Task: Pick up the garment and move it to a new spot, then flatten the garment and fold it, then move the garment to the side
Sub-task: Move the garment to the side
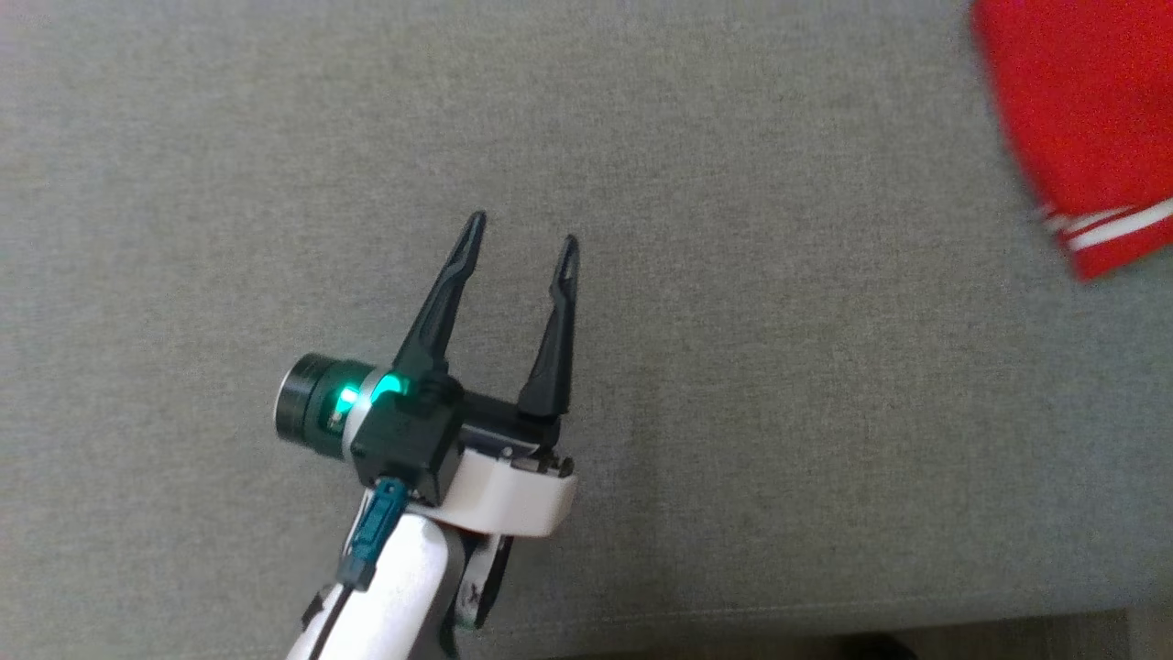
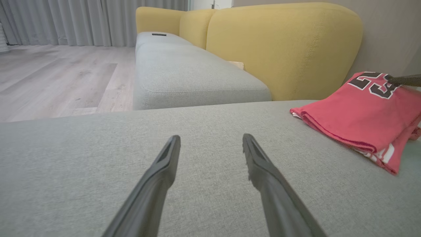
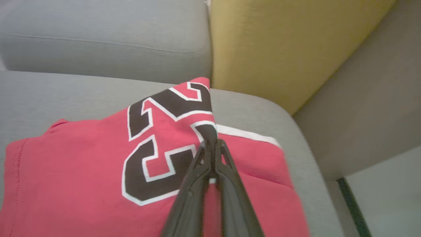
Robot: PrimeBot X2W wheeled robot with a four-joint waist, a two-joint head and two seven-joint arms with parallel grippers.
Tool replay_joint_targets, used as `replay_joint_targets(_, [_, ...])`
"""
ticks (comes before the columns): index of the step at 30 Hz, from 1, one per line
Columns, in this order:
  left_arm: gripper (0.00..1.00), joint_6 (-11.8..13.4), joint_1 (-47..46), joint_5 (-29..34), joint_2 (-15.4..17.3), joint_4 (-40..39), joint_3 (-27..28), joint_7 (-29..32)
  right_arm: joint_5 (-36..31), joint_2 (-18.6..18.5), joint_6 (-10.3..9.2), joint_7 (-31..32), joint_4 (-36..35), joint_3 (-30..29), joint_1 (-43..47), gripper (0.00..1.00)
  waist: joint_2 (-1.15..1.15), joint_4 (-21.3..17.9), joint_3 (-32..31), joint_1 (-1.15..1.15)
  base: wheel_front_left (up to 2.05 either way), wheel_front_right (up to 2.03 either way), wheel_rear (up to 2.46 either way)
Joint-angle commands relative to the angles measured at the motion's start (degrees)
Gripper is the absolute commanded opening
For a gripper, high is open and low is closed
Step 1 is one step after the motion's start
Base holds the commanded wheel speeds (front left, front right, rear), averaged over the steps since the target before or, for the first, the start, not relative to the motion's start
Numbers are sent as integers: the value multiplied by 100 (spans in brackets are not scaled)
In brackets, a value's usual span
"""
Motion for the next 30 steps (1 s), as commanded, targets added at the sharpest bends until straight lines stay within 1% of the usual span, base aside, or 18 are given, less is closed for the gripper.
replay_joint_targets(1, [100, 40, -127, 61, -36, -199, 102, -30, -42, -417, 35, 44, -68, -115, -59, 0, 0, -64, 181, -1, 0, 0, 0])
replay_joint_targets(6, [100, 49, -356, 82, -36, -186, -3, -30, -235, -1040, 35, 164, 192, -515, -99, 0, 0, 8, 390, -1, 0, 0, 0])
replay_joint_targets(8, [100, 50, -412, 100, -36, -155, -10, -30, -316, -1162, 35, 143, 299, -622, -53, 0, 0, 29, 420, -1, 0, 0, 0])
replay_joint_targets(9, [100, 42, -435, 104, -36, -134, -5, -30, -373, -1173, 35, 100, 352, -684, -48, 83, 0, 36, 422, -1, 0, 0, 0])
replay_joint_targets(10, [100, 33, -454, 111, -36, -99, 1, -30, -447, -1142, 35, 29, 393, -738, -52, 100, 0, 48, 400, -1, 0, 0, 0])
replay_joint_targets(13, [100, 56, -457, 72, -36, -4, 51, -30, -772, -902, 35, -161, 408, -737, 2, 100, 0, 87, 190, -1, 0, 0, 0])
replay_joint_targets(16, [100, 92, -307, -93, -36, 108, 124, -30, -1109, -454, 35, -487, 247, -683, 93, 100, 0, 121, -172, -1, 0, 0, 0])
replay_joint_targets(17, [100, 92, -307, -93, -36, 108, 124, -30, -1109, -454, 35, -487, 247, -683, 93, 100, 0, 121, -172, -1, 0, 0, 0])
replay_joint_targets(18, [100, 91, -231, -178, -36, 128, 156, -30, -1171, -259, 35, -600, 173, -661, 160, 100, 0, 132, -309, -1, 0, 0, 0])
replay_joint_targets(19, [100, 86, -83, -271, -36, 173, 251, -30, -1239, 137, 35, -792, 23, -640, 330, 100, 0, 163, -563, -1, 0, 0, 0])
replay_joint_targets(25, [100, 101, 409, -470, -36, 238, 620, -30, -1502, 1271, 35, -1412, -361, -473, 1083, 100, 0, 288, -1281, -1, 0, 0, 0])
replay_joint_targets(30, [100, 145, 856, -462, -16, 399, 986, -30, -1659, 2204, 35, -2022, -426, -341, 1806, 100, 0, 350, -1900, -1, 0, 0, 0])
